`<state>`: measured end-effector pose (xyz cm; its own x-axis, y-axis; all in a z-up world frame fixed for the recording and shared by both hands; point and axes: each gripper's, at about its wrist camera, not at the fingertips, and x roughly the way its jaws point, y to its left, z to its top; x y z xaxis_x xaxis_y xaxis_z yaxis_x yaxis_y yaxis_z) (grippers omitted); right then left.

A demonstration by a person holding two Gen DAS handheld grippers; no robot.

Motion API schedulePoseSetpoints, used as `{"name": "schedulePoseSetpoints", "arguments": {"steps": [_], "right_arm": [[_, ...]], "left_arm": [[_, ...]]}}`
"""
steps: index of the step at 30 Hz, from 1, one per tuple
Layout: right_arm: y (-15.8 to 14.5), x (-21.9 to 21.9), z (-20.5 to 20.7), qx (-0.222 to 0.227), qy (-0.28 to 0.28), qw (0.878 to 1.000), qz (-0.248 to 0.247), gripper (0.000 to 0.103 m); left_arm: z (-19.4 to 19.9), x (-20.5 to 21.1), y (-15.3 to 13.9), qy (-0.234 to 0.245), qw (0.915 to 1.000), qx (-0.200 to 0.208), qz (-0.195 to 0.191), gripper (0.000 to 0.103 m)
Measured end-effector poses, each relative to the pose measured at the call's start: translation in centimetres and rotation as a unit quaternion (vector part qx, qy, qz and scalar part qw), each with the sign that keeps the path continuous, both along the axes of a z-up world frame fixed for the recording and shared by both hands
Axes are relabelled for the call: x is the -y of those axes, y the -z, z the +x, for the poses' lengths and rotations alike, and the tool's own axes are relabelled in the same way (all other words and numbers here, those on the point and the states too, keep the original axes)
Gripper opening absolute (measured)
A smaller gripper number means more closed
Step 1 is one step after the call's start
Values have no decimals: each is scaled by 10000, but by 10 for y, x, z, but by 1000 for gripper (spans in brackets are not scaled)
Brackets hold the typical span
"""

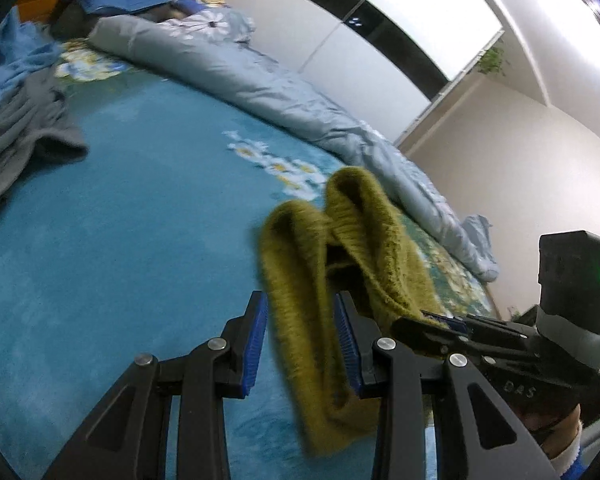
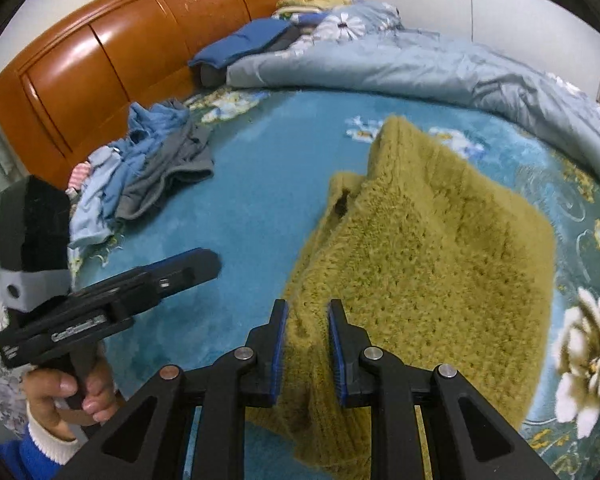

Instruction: Fold clothes

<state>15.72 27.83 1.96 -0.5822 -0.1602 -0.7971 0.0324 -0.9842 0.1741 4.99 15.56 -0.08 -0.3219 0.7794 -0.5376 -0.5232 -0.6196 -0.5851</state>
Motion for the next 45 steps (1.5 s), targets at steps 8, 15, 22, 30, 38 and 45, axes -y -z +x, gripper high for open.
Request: {"name": "schedulePoseSetpoints", "arguments": {"steps": [8, 15, 22, 30, 38, 45], "right_arm": [[7, 16, 5, 66, -153, 9998, 126, 22], [31, 30, 0, 244, -322, 9990, 197, 22], [35, 30, 2, 177, -298, 9991, 251, 25], [17, 21, 33, -100, -421, 9991, 20, 53], [2, -63, 95, -335, 638, 9973, -113, 55], [25, -115, 122, -199, 1409, 9872, -719, 55]], "left_arm": [[1, -13, 2, 162, 9998, 103, 62, 36], [-18, -32, -11, 344, 9990, -209, -182, 36], [-48, -75, -19, 925, 9945, -279, -402, 36], [-45, -106, -10, 1493, 9873, -203, -510, 36], [-45, -86, 2, 1165, 9894, -409, -765, 12], [-52, -70, 38, 1004, 9907, -33, -915, 12]]}}
